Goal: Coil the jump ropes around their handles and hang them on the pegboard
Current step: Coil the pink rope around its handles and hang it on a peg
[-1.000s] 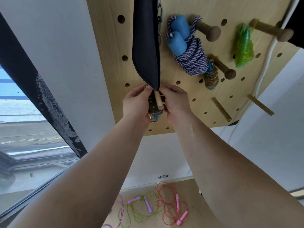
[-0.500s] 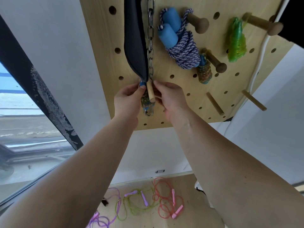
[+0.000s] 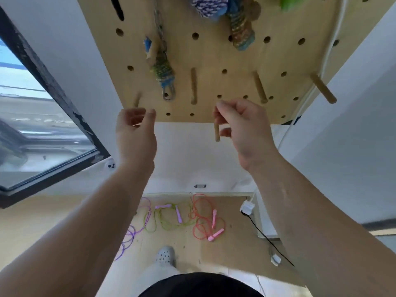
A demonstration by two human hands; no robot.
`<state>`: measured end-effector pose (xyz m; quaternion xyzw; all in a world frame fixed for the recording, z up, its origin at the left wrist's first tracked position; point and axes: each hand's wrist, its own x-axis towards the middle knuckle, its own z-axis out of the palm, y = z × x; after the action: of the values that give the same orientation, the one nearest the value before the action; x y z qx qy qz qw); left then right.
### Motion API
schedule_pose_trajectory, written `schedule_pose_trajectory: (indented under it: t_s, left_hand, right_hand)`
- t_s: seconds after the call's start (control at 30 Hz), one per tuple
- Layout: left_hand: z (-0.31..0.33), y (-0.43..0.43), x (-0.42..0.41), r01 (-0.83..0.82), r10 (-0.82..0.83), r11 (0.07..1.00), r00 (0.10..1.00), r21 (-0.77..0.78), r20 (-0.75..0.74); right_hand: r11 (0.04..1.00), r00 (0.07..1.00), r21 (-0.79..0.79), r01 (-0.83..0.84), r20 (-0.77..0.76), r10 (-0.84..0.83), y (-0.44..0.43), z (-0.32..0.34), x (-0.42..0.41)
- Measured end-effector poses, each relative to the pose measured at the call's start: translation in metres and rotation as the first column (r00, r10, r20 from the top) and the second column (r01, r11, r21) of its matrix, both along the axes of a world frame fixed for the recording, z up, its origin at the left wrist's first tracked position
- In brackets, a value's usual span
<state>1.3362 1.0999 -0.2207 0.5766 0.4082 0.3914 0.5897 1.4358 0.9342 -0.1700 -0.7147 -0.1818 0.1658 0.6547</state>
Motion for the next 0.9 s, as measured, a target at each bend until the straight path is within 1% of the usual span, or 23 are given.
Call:
schedule_pose_trajectory:
  t_s: [0.07,0.13,0.2,0.27,0.33,0.43,0.57,0.67,0.73,0.77,0.9]
  left_hand:
    - [-0.028,-0.031,-0.013,0.007,-0.01,0.999,0.998,-0.045,-0.062]
    - [-0.059,-0.062,-0.022,0.05,-0.065,0.994,0.984,-0.093,-0.165]
    - [-0.09,-0.089,-0.025,0.095,-0.13,0.985,0.958,-0.142,-0.257]
    - [-0.119,-0.111,-0.025,0.154,-0.223,0.964,0.911,-0.215,-0.346]
    - [-0.149,-0.13,-0.023,0.221,-0.336,0.929,0.84,-0.296,-0.427]
    - [-0.195,-0.15,-0.019,0.325,-0.502,0.856,0.704,-0.401,-0.502]
    - [-0.272,-0.159,0.003,0.411,-0.653,0.757,0.511,-0.508,-0.559]
    - [-0.338,-0.156,0.027,0.467,-0.72,0.691,0.377,-0.552,-0.582]
    - [-0.391,-0.154,0.041,0.505,-0.74,0.658,0.299,-0.558,-0.602]
    - [-0.421,-0.154,0.047,0.512,-0.74,0.652,0.27,-0.559,-0.616]
    - [-0.537,-0.159,0.064,0.533,-0.752,0.621,0.199,-0.575,-0.628]
  right_hand:
    - [0.997,0.998,-0.049,-0.064,-0.031,0.062,-0.039,-0.025,-0.002]
    - [0.987,0.989,-0.103,-0.125,-0.088,0.116,-0.075,-0.057,-0.003]
    - [0.973,0.974,-0.159,-0.169,-0.179,0.14,-0.107,-0.097,-0.002]
    - [0.949,0.954,-0.238,-0.206,-0.264,0.14,-0.135,-0.142,-0.003]
    - [0.912,0.94,-0.339,-0.229,-0.32,0.117,-0.159,-0.186,-0.005]
    - [0.879,0.904,-0.414,-0.239,-0.426,0.045,-0.187,-0.246,-0.006]
    - [0.778,0.903,-0.596,-0.201,-0.421,-0.089,-0.208,-0.332,0.006]
    - [0.723,0.898,-0.666,-0.184,-0.413,-0.152,-0.213,-0.403,0.017]
    - [0.678,0.902,-0.707,-0.201,-0.404,-0.153,-0.214,-0.458,0.023]
    - [0.671,0.897,-0.712,-0.207,-0.411,-0.159,-0.213,-0.488,0.025]
    - [0.697,0.854,-0.688,-0.201,-0.472,-0.22,-0.208,-0.611,0.027]
